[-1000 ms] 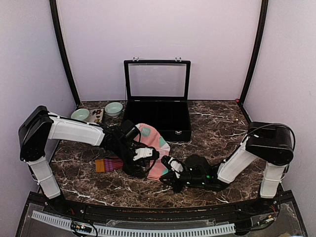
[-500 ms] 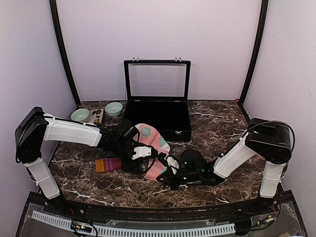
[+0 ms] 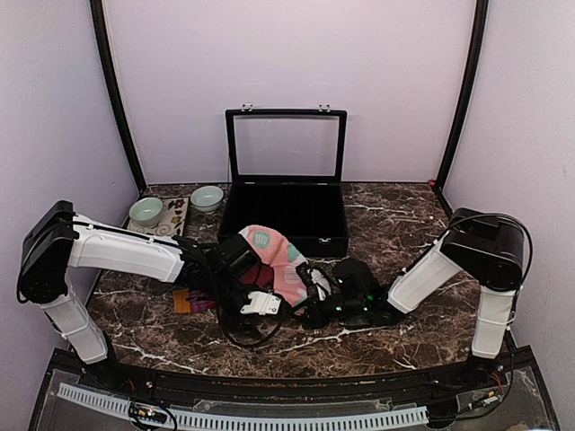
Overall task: Roll the socks
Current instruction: Roll the sock at the center of the board.
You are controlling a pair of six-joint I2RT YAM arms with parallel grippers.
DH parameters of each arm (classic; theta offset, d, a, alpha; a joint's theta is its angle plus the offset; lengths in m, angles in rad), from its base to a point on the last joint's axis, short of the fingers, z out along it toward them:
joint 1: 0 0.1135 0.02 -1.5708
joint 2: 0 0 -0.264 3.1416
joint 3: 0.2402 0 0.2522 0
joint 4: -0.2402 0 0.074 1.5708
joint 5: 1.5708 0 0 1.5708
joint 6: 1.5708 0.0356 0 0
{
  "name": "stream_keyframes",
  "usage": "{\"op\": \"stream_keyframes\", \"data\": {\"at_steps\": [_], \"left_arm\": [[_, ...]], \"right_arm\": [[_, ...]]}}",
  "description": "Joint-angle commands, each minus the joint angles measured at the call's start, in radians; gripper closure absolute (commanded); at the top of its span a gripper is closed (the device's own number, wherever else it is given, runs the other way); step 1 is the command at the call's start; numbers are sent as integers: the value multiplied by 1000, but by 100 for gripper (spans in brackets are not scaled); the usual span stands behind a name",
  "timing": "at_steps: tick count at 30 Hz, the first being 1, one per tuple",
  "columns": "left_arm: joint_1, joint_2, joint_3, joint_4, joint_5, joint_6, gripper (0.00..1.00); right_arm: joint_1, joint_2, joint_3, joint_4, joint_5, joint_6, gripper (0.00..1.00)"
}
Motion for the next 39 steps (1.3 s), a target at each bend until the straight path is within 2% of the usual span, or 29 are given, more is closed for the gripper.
{"op": "stream_keyframes", "data": {"at_steps": [1,7,11,21,25,39], "left_arm": [[7,-129,-87,-13,-45,76,41],[1,-111,-66,70,-87,128,45],[-19,-41,-14,79,-91,185,48],[-36,46,-4,116,-76,288,57],[-29,46,-31,200,-105,277,57],[27,141,34,118,-94,312,55]], "right_arm": [[-18,64,-45,-207,-3,34,100],[-55,115,9,-311,-75,94,100],[-80,150,36,-356,-123,142,100],[-104,160,32,-355,-188,177,100],[-105,162,30,-350,-200,174,100],[-106,166,-16,-263,-240,214,100]]}}
